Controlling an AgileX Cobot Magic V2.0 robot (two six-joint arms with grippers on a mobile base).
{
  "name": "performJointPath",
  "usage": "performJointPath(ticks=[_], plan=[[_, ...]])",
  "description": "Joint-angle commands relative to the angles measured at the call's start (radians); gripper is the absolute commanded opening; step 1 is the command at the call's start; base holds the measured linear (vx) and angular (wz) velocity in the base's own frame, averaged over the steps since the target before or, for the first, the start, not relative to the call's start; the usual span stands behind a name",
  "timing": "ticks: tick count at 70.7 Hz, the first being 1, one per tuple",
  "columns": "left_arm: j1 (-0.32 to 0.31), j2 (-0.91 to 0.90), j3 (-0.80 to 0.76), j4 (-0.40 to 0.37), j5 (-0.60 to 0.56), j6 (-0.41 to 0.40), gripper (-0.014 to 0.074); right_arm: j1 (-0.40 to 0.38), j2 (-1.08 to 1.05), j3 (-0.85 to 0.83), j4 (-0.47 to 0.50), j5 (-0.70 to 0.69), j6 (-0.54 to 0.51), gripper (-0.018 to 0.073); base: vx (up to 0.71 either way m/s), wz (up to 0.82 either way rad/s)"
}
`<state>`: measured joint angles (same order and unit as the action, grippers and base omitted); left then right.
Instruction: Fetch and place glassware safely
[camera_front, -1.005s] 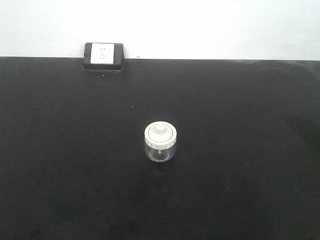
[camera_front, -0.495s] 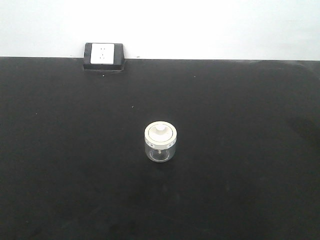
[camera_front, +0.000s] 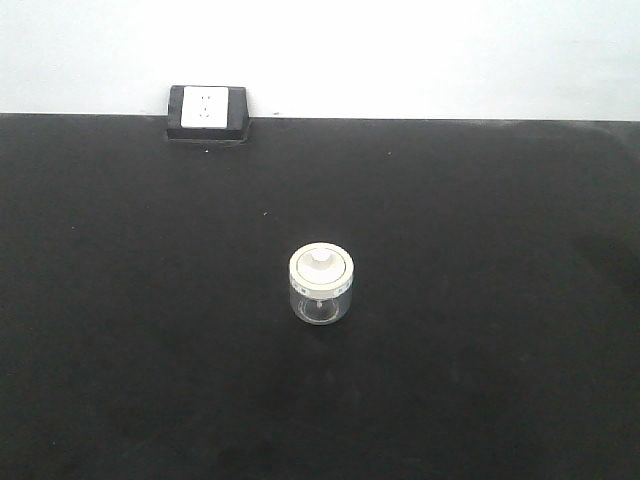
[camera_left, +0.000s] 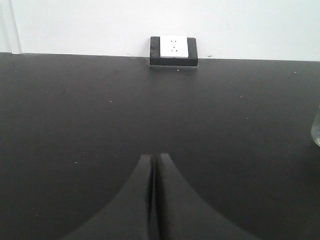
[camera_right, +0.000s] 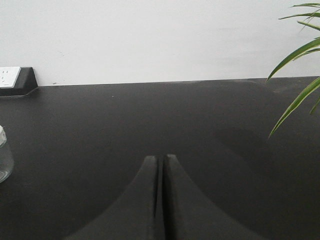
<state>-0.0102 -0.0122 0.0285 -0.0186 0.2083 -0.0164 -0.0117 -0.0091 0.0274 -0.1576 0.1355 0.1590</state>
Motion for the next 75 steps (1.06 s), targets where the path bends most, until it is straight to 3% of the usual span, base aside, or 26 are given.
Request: performJointPath(ticks=[1,75], plan=[[-0.005,-0.012,0.029,-0.009,-0.069,-0.001,-0.0007,-0.004,-0.014,0.019,-0.004,-0.07,-0.009,-0.0003,0.0,0.0],[-0.005,-0.012,0.029,-0.009,-0.069,-0.001,-0.0007,-0.004,-0.014,0.019,-0.004,-0.07,-0.009,-0.0003,0.0,0.0]])
